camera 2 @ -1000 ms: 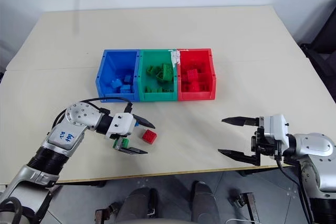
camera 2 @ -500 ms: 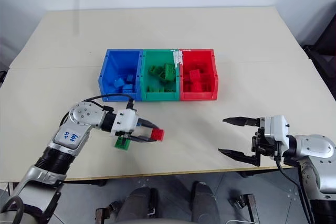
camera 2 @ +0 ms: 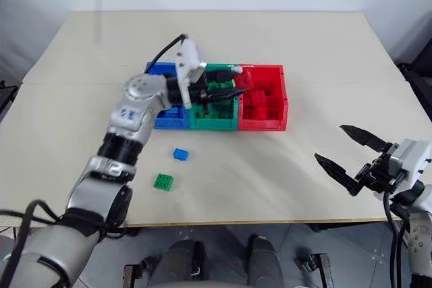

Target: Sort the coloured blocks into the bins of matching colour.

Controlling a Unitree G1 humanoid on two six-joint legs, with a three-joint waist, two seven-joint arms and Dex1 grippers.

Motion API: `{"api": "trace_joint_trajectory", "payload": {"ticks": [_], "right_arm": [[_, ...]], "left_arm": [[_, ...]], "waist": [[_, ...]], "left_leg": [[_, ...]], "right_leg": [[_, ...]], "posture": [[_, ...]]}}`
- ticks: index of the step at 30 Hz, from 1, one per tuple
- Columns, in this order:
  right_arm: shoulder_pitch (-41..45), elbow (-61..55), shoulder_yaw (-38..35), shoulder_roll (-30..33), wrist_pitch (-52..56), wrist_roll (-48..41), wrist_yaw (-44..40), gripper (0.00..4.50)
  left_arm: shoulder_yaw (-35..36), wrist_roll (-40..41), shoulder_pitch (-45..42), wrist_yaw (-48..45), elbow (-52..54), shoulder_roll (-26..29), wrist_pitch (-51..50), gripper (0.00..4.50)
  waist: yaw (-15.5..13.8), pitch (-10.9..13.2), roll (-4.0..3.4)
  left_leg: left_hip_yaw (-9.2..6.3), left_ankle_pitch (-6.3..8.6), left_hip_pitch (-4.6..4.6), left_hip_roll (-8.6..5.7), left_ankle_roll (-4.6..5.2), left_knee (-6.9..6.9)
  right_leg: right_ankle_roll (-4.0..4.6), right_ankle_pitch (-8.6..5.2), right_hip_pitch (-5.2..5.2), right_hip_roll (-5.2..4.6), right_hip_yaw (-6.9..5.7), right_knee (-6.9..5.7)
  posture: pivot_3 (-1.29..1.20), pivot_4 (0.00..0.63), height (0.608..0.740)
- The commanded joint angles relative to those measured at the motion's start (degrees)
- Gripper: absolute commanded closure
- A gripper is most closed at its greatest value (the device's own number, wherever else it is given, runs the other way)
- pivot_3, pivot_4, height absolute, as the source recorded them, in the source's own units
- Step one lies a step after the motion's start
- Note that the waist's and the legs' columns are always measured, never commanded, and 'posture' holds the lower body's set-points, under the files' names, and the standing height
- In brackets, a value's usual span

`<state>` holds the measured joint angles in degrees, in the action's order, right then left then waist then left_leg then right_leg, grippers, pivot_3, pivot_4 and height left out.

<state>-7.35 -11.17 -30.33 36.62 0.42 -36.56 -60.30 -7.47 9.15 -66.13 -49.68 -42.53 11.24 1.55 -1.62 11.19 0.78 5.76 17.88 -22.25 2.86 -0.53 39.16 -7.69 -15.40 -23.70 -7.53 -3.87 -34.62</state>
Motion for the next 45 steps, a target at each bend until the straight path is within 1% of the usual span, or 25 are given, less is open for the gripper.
{"api": "trace_joint_trajectory", "payload": {"ticks": [1, 5, 7, 10, 12, 13, 14, 15, 18, 20, 22, 26, 27, 29, 31, 33, 35, 39, 41, 43, 45], "right_arm": [[-1.1, -3.2, -1.6, -1.2, -1.5, -0.6, 2.0, 0.00], [-1.8, -4.4, -1.2, -1.9, -1.8, -0.5, 3.2, 0.00], [-1.7, -4.8, -0.8, -2.1, -1.8, -0.5, 3.7, 0.00], [-1.5, -5.1, 0.1, -2.3, -1.9, -0.5, 4.1, 0.00], [-1.1, -5.1, 0.8, -2.5, -1.9, -0.5, 4.0, 0.00], [-0.5, -5.0, 1.7, -2.5, -1.8, -0.5, 3.7, 0.00], [0.0, -4.8, 2.4, -2.5, -1.8, -0.6, 3.3, 0.00], [0.7, -4.7, 3.5, -2.3, -1.6, -0.6, 2.5, 0.00], [2.0, -4.3, 5.7, -1.7, -1.3, -0.7, 0.6, 0.00], [3.8, -3.6, 8.3, -1.0, -0.8, -0.4, -1.7, 0.00], [5.1, -3.0, 9.9, -0.7, -0.6, -0.5, -3.2, 0.00], [10.2, 0.0, 15.2, 0.2, 0.2, 0.0, -8.3, 0.00], [10.7, 0.6, 15.7, 0.4, 0.1, 0.0, -9.1, 0.00], [12.5, 2.1, 17.3, 0.9, 0.1, 0.2, -11.7, 0.00], [14.4, 3.7, 19.0, 1.0, 0.2, 0.6, -13.8, 0.00], [16.2, 5.0, 20.4, 0.7, 0.3, 0.7, -15.1, 0.00], [17.6, 6.2, 21.2, 0.6, 0.3, 0.8, -16.3, 0.00], [20.4, 8.0, 24.0, 0.2, 0.6, 1.2, -18.9, 0.00], [21.1, 8.9, 24.4, 0.5, 0.4, 1.5, -20.2, 0.00], [22.0, 10.1, 24.6, 1.0, 0.3, 1.7, -21.6, 0.00], [22.9, 11.4, 24.6, 1.4, 0.1, 1.9, -22.9, 0.00]], "left_arm": [[0.7, -4.1, -5.8, 7.1, -12.1, -2.6, 6.3, 3.05], [1.8, -5.1, -9.1, 8.7, -19.6, -4.6, 8.7, 3.05], [1.6, -5.8, -9.3, 8.0, -21.0, -5.2, 10.1, 2.33], [1.6, -5.9, -8.7, 5.5, -21.6, -5.7, 11.7, 1.45], [1.9, -5.9, -8.1, 4.4, -21.0, -5.5, 12.7, 0.84], [2.0, -6.1, -7.6, 3.6, -20.3, -4.8, 13.1, 0.44], [1.9, -6.3, -6.9, 3.1, -19.6, -3.9, 13.9, 0.14], [2.3, -5.7, -5.6, 1.3, -17.9, -2.5, 14.3, 0.04], [3.2, -4.3, -2.2, -2.8, -13.0, 0.3, 14.2, 0.04], [3.8, -2.5, 3.1, -7.5, -5.7, 4.0, 13.9, 0.04], [4.1, -1.7, 7.2, -9.2, 0.1, 6.6, 12.7, 0.04], [9.0, 5.6, 24.3, -15.0, 21.9, 17.6, 5.5, 0.04], [9.8, 6.9, 26.8, -15.1, 25.3, 19.0, 3.9, 0.04], [13.4, 9.7, 36.3, -16.8, 34.0, 23.9, 3.4, 0.04], [17.4, 12.3, 45.0, -16.7, 40.3, 27.6, 1.1, 0.04], [22.0, 14.7, 52.5, -14.8, 45.2, 29.2, -1.1, 0.04], [25.3, 16.8, 57.7, -12.9, 48.9, 29.7, -3.2, 0.04], [34.8, 17.2, 73.1, -12.3, 49.8, 29.6, -1.3, 0.04], [36.7, 17.5, 77.1, -13.1, 48.9, 29.8, -0.7, 0.04], [37.6, 20.7, 81.1, -14.7, 51.0, 30.9, -5.4, 0.04], [37.7, 20.7, 82.2, -14.7, 52.3, 31.2, -5.1, 0.04]], "waist": [[0.3, 0.0, 0.00], [0.3, 0.0, 0.00], [0.2, 0.0, 0.00], [0.1, 0.0, 0.01], [0.0, 0.0, 0.01], [0.0, 0.0, 0.01], [0.1, 0.0, 0.01], [0.3, 0.0, 0.01], [0.8, 0.0, -0.01], [1.1, 0.0, -0.03], [1.4, 0.0, -0.02], [2.1, 0.0, -0.03], [2.2, 0.0, -0.03], [1.9, 0.0, -0.02], [1.8, 0.0, -0.03], [1.5, 0.0, -0.03], [1.3, 0.0, -0.02], [1.8, 0.0, -0.02], [2.0, 0.0, -0.02], [2.0, 0.0, -0.02], [1.7, 0.0, -0.03]], "left_leg": [[0.01, 0.02, -0.01, 0.00, 0.02, -0.03], [0.06, 0.05, -0.04, 0.00, 0.05, -0.16], [0.06, 0.05, -0.06, 0.00, 0.05, -0.17], [0.06, 0.06, -0.10, 0.00, 0.06, -0.14], [0.05, 0.07, -0.11, -0.02, 0.07, -0.12], [0.05, 0.07, -0.12, -0.02, 0.08, -0.11], [0.05, 0.07, -0.12, -0.02, 0.08, -0.11], [0.05, 0.07, -0.12, -0.02, 0.08, -0.11], [0.07, 0.07, -0.06, 0.01, 0.06, -0.16], [0.06, 0.06, -0.06, 0.03, 0.04, -0.15], [0.08, 0.06, -0.04, 0.04, 0.04, -0.13], [0.08, 0.07, -0.03, 0.05, 0.06, -0.09], [0.09, 0.08, -0.01, 0.09, 0.05, -0.09], [0.04, 0.08, -0.02, 0.09, 0.05, -0.08], [0.04, 0.09, 0.00, 0.08, 0.06, -0.06], [0.01, 0.11, 0.03, 0.07, 0.08, -0.06], [-0.07, 0.13, 0.03, 0.04, 0.10, -0.06], [-0.10, 0.20, 0.09, 0.07, 0.04, -0.07], [-0.07, 0.31, 0.15, 0.13, 0.08, -0.10], [-0.06, 0.39, 0.14, 0.26, 0.15, -0.09], [-0.09, 0.39, 0.14, 0.31, 0.12, -0.09]], "right_leg": [[-0.02, 0.01, 0.00, 0.00, 0.00, 0.07], [-0.05, 0.03, -0.01, 0.01, -0.03, 0.08], [-0.06, 0.03, -0.01, 0.01, -0.05, 0.09], [-0.10, 0.05, -0.01, 0.01, -0.06, 0.18], [-0.10, 0.05, 0.00, 0.00, -0.06, 0.27], [-0.11, 0.06, 0.00, -0.01, -0.06, 0.34], [-0.12, 0.06, -0.01, -0.01, -0.06, 0.35], [-0.12, 0.06, 0.00, -0.01, -0.06, 0.35], [-0.11, 0.06, -0.03, 0.01, -0.05, 0.07], [-0.11, 0.06, -0.03, 0.02, -0.05, 0.00], [-0.11, 0.06, -0.02, 0.00, -0.05, -0.04], [-0.11, 0.06, -0.02, -0.02, 0.00, -0.13], [-0.10, 0.05, -0.03, -0.01, 0.01, -0.14], [-0.07, 0.04, -0.04, 0.00, -0.01, -0.21], [-0.06, 0.03, -0.02, -0.06, 0.00, -0.22], [-0.04, 0.02, 0.00, -0.09, 0.01, -0.23], [-0.01, 0.01, 0.04, -0.15, -0.03, -0.22], [0.08, 0.00, 0.05, -0.18, -0.06, -0.17], [0.23, -0.09, 0.00, -0.15, -0.13, -0.17], [0.33, -0.14, -0.02, -0.10, -0.29, -0.19], [0.39, -0.17, -0.02, -0.08, -0.40, -0.23]], "posture": [[0.00, 0.150, 0.740], [0.00, 0.150, 0.740], [0.00, 0.150, 0.740], [0.00, 0.150, 0.740], [0.00, 0.150, 0.740], [0.00, 0.150, 0.740], [0.00, 0.150, 0.740], [0.00, 0.150, 0.740], [0.00, 0.150, 0.740], [0.00, 0.150, 0.740], [0.00, 0.150, 0.740], [0.00, 0.150, 0.740], [0.00, 0.150, 0.740], [0.00, 0.150, 0.740], [0.00, 0.150, 0.740], [0.00, 0.150, 0.740], [0.00, 0.150, 0.740], [0.00, 0.150, 0.740], [0.00, 0.150, 0.740], [0.00, 0.150, 0.740], [0.00, 0.150, 0.740]]}}
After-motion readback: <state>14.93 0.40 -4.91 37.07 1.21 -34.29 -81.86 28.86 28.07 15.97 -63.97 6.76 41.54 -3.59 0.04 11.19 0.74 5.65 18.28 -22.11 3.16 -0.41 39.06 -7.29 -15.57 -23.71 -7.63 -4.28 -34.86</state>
